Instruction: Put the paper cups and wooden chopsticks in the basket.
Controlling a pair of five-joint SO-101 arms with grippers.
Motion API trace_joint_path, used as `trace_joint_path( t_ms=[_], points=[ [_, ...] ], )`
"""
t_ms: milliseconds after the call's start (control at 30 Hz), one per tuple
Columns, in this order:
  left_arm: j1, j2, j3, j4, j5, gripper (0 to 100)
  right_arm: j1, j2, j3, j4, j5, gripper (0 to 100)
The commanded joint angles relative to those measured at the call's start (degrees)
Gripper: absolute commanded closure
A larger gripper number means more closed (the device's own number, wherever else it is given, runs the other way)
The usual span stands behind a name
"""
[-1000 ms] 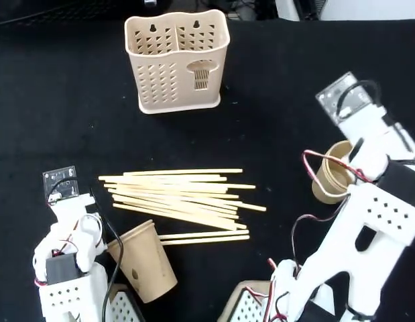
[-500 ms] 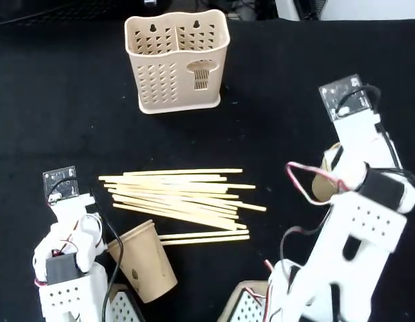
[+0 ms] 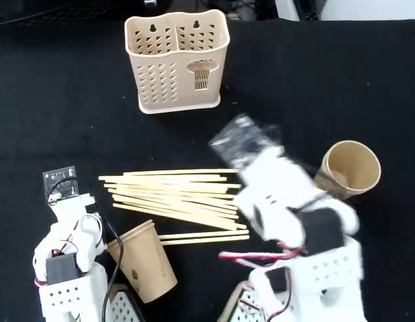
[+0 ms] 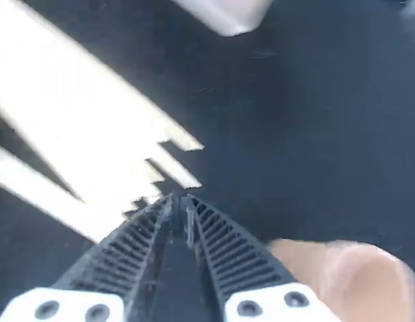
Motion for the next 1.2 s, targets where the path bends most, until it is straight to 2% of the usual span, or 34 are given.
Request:
trace_joint_path(
  t_ms=[0,133,267,433,600,700,867,933,1000,1067,1167],
  points=[
    [-0.22,0.26,0.84,-0.62,0.44,97,-8.97,-0.66,4.79,-4.22,-3.43,98.3],
    [-0.22,0.26,0.84,-0.62,0.44,97,-9.23,-0.75,10.68,-5.27,-3.96,98.3],
    [2.77,0.35,0.84,-0.62,0.44,97,-7.65,-0.84,14.55,-8.26,-3.96,98.3],
    [7.08,0.26,0.84,-0.62,0.44,97,-7.65,-0.92,23.6,-18.02,-4.04,98.3],
    [8.31,0.26,0.84,-0.7,0.44,97,-7.56,-1.1,35.03,-30.95,-9.14,98.5],
    [6.9,0.26,0.84,-0.7,0.09,97,-7.38,-1.1,39.16,-38.59,-13.27,98.5],
    [0.75,0.09,0.48,-7.56,-0.09,97,-4.75,-1.1,42.86,-41.49,-14.42,98.5],
    [-0.48,0.09,0.22,-9.49,-2.64,97,-2.9,-1.1,46.2,-45.01,-14.15,98.4],
    [-1.01,0.09,-1.19,-9.67,-8.09,95,-2.02,-1.19,46.99,-46.42,-14.33,98.4],
    [-1.01,0.18,-2.95,-8.18,-11.96,91,-2.02,-1.19,46.81,-46.59,-14.33,98.4],
    [-1.1,0.18,-8.31,-4.04,-13.01,84,-2.02,-1.19,47.08,-46.86,-14.33,98.4]
  ],
)
